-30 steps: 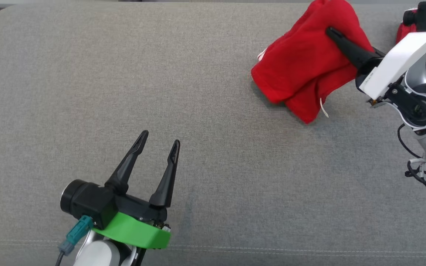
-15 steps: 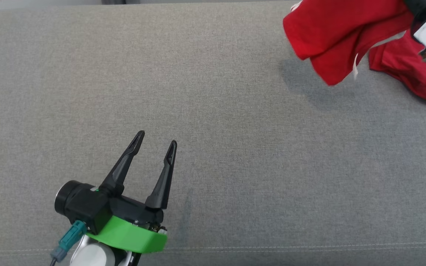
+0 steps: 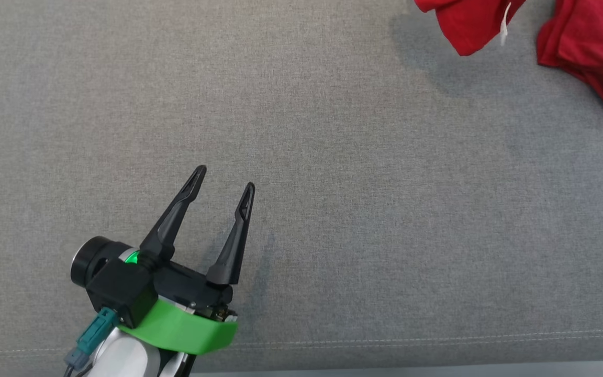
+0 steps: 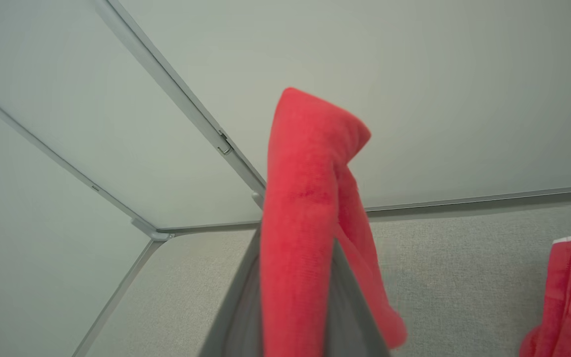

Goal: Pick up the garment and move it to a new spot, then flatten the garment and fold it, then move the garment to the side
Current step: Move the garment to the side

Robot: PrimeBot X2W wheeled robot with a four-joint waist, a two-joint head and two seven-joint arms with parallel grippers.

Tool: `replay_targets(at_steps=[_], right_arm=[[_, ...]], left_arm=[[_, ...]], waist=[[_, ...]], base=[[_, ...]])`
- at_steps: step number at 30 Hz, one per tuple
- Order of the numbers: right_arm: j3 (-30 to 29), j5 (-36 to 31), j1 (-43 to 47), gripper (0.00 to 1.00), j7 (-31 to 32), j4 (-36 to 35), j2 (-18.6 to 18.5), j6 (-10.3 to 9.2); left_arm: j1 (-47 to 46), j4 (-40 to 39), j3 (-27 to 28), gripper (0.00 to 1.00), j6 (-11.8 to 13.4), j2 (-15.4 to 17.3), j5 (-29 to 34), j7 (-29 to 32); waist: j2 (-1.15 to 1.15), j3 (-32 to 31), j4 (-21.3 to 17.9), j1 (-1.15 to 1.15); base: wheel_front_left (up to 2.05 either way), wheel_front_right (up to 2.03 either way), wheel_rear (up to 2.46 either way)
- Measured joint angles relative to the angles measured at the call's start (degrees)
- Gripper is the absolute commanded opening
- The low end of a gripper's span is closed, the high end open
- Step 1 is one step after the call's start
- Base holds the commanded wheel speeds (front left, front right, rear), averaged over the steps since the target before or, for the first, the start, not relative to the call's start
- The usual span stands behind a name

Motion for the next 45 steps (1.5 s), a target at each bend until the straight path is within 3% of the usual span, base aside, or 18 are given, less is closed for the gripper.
replay_targets(at_steps=[3,16,29,45], right_arm=[[-0.53,0.32,-1.16,0.0,-0.03,0.6,0.56,-0.83],[-1.37,0.32,-1.49,0.0,-1.57,3.35,2.1,-0.83],[-4.43,1.26,-2.15,0.0,-2.97,5.79,-0.29,-0.83],[-6.91,1.23,-2.5,0.0,-5.52,14.68,-2.78,-1.92]], left_arm=[[-0.41,-0.19,0.25,1.0,0.0,0.14,0.04,0.05],[-0.7,-1.22,3.19,1.0,0.82,2.16,0.68,0.27],[-1.79,-2.85,3.54,1.0,0.86,3.85,1.34,2.54],[-2.04,-5.34,4.37,1.0,1.29,6.15,2.66,6.04]], waist=[[0.0,1.62,0.04,0.0],[0.0,5.74,-3.11,0.0],[0.0,8.32,-8.31,0.0],[0.0,13.78,-10.56,0.0]], base=[[0.0,0.0,0.0],[0.0,0.0,0.0],[0.0,0.0,0.0],[0.0,0.0,0.0]])
